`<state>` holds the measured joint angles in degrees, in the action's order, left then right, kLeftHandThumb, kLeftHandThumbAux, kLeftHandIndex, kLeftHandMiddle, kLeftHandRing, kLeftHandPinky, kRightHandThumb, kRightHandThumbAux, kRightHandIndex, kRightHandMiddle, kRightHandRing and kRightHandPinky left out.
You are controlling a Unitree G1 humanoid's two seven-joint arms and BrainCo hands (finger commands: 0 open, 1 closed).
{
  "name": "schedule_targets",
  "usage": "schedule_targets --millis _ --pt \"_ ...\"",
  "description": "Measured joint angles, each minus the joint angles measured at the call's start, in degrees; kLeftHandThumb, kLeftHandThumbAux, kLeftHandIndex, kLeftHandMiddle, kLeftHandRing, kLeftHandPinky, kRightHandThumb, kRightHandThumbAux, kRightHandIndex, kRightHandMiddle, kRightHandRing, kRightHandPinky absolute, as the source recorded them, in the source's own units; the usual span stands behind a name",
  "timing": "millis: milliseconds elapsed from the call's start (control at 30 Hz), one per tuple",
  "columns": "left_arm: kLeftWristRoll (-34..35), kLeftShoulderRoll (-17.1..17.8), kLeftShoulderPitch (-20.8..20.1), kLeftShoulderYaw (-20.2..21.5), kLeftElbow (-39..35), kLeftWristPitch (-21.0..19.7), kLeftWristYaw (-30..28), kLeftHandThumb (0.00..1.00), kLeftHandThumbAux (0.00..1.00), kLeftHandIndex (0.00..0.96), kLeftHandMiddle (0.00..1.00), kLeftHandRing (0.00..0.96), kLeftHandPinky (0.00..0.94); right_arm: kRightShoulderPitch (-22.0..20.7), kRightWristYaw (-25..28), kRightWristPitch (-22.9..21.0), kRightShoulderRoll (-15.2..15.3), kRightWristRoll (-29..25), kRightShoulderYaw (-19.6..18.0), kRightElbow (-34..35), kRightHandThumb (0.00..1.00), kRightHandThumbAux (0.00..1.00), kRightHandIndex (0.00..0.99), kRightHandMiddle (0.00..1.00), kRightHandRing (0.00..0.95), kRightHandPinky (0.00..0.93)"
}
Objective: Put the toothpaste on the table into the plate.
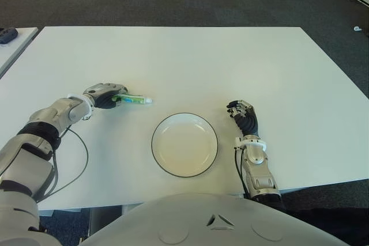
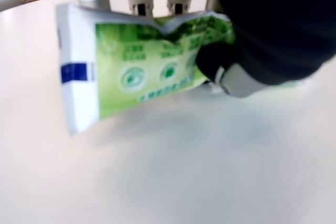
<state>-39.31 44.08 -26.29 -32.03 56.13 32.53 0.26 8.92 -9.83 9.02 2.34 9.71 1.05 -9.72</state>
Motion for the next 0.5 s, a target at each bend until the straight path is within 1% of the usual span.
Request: schedule_targets --millis 300,500 --pt "2.77 -1.05 1.53 2.94 -0.52 -0.41 0.12 0.712 0.713 0.436 0.787 0.793 0.781 -0.04 -0.19 0.0 -0.02 0.08 -0.04 -0.32 0.713 0.731 0.424 0.479 0.471 0.482" --pt "5.79 -2.28 3.01 5.84 -0.51 -0.55 0.01 0.711 0.713 0.437 0.788 0.792 0.772 -0.23 -0.56 0.08 -0.03 0.1 -0.08 -0.64 0.713 0.731 0.424 0.484 0.477 0.487"
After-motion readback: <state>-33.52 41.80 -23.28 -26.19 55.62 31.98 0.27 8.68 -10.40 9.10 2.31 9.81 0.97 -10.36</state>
